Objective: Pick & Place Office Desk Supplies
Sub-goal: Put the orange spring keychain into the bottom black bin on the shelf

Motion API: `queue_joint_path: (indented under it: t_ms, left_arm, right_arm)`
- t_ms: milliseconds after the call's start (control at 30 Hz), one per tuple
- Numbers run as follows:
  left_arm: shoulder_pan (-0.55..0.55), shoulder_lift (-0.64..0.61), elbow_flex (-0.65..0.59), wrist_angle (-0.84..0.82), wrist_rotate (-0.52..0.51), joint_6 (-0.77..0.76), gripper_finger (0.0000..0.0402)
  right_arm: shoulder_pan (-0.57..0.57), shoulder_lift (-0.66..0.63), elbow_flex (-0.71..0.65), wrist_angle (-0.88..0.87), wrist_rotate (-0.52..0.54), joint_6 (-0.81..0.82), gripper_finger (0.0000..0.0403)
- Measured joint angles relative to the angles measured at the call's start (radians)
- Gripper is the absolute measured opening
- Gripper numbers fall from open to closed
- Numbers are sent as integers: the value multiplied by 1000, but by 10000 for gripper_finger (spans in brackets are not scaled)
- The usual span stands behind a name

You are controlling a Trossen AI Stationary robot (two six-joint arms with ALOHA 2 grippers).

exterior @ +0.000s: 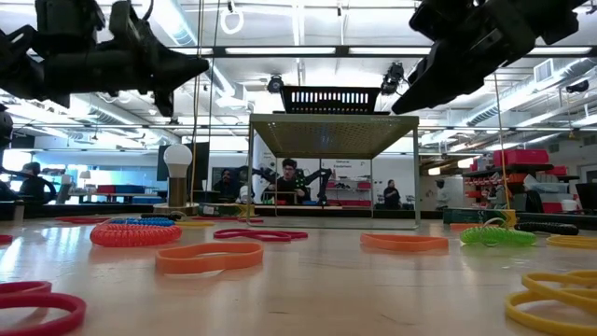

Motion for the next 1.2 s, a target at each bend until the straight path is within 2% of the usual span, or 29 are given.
queue_joint_path:
  t_ms: [133,233,333,433,567,667,800,933,1033,1200]
  left_arm:
    - [-53,29,77,-62,27,-28,9]
    - [-166,66,148,-155,-60,57,8]
    - [-255,118,258,-321,-138,75,7]
    - [-324,210,367,-560,-189,67,8]
    - [-402,337,495,-776,-250,32,8]
    - [-451,415,557,-917,-250,-40,11]
    - [-511,486,633,-1106,-253,-141,34]
    - [-559,543,686,-1297,-306,-229,69]
    - [-587,571,699,-1354,-302,-303,93]
    - [-653,621,698,-1334,-256,-371,121]
  right_arm:
    - [0,0,0,-30,26,6,7]
    - [28,-21,-1,-136,25,54,7]
    - [76,-55,-3,-197,87,110,7]
    - [112,-92,-46,-137,149,102,7]
    - [111,-159,-125,-26,147,79,7]
    - [106,-217,-176,12,151,89,7]
    - [107,-287,-233,76,150,89,7]
    - [107,-325,-269,123,154,82,7]
    - [107,-331,-275,134,154,79,7]
    - [107,-330,-275,146,153,62,7]
